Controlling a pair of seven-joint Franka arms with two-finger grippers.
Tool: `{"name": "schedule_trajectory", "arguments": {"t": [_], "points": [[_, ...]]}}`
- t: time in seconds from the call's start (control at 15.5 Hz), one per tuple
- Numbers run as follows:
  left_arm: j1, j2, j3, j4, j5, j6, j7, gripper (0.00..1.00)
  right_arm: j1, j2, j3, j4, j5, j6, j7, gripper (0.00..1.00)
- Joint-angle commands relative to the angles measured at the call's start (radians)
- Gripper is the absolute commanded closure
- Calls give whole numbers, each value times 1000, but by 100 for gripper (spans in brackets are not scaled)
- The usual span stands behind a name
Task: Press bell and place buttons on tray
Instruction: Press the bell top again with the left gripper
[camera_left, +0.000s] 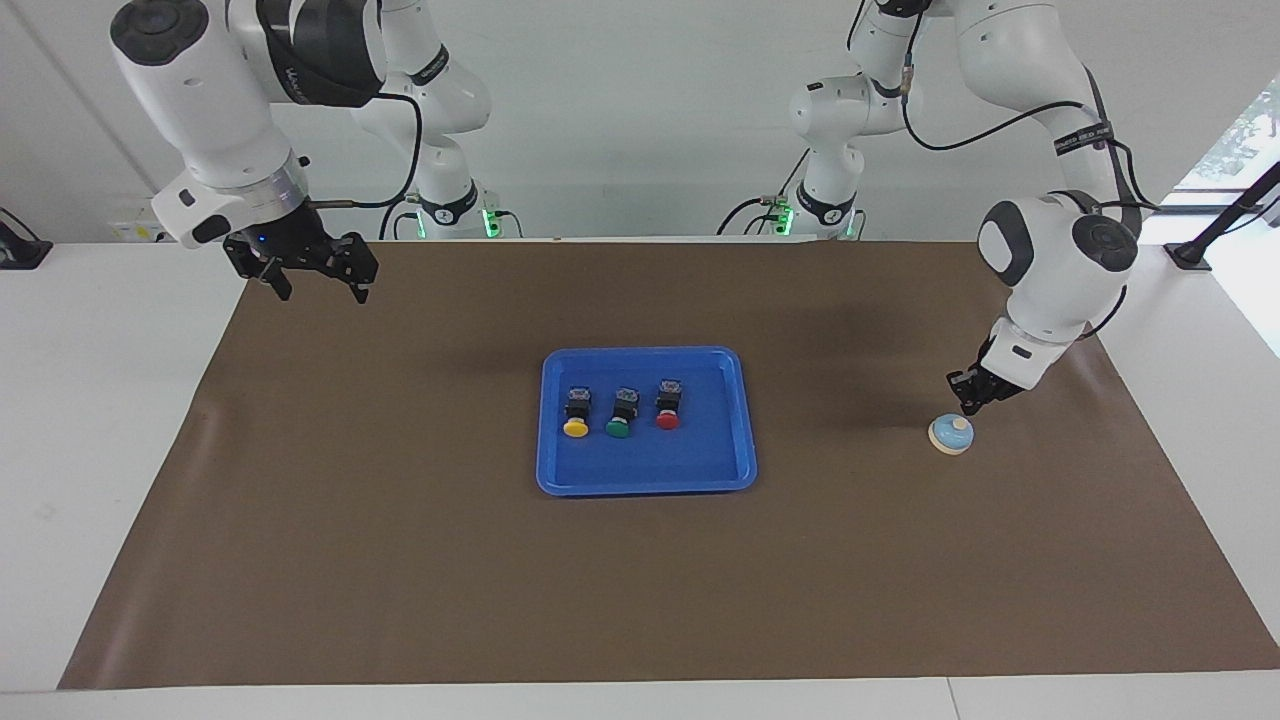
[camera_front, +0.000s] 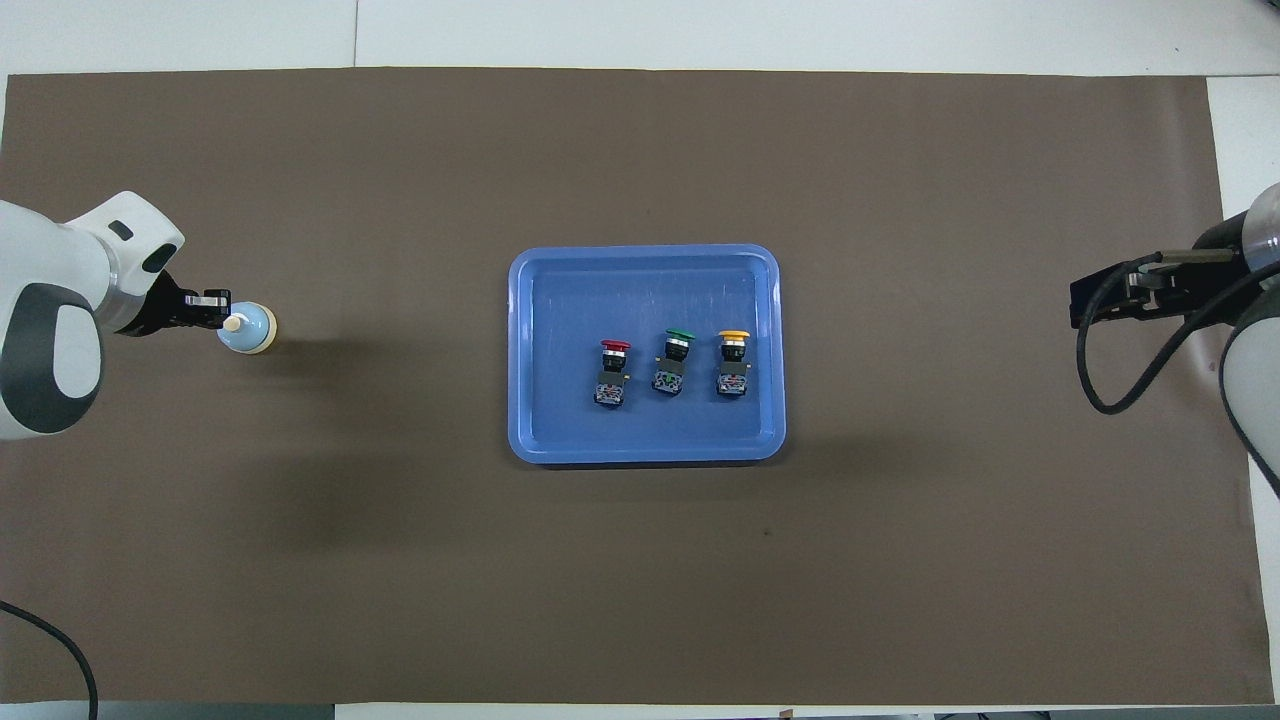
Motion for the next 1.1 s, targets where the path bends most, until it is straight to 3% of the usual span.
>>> {"name": "schedule_trajectory", "arguments": {"t": [0.0, 0.52, 0.78, 0.84, 0.91, 0.97, 1.03], "points": [[12, -3, -4, -16, 7, 45, 0, 100, -17, -18, 14, -18, -8, -6, -14, 0], [11, 29, -4, -88, 7, 138, -1, 100, -15, -18, 14, -18, -10, -6, -14, 0], [9, 28, -4, -52, 7, 93, 0, 100, -17, -18, 14, -18, -10, -6, -14, 0], [8, 23, -4, -15, 7, 30, 0, 94, -15, -18, 14, -18, -10, -6, -14, 0], [2, 17, -4, 28, 9, -39, 0, 63, -15, -18, 14, -18, -10, -6, -14, 0], [-6, 7, -4, 74, 9, -125, -7, 16, -17, -18, 14, -18, -8, -6, -14, 0], [-12, -12, -4, 103, 9, -191, -13, 0, -15, -18, 14, -18, -8, -6, -14, 0]]}}
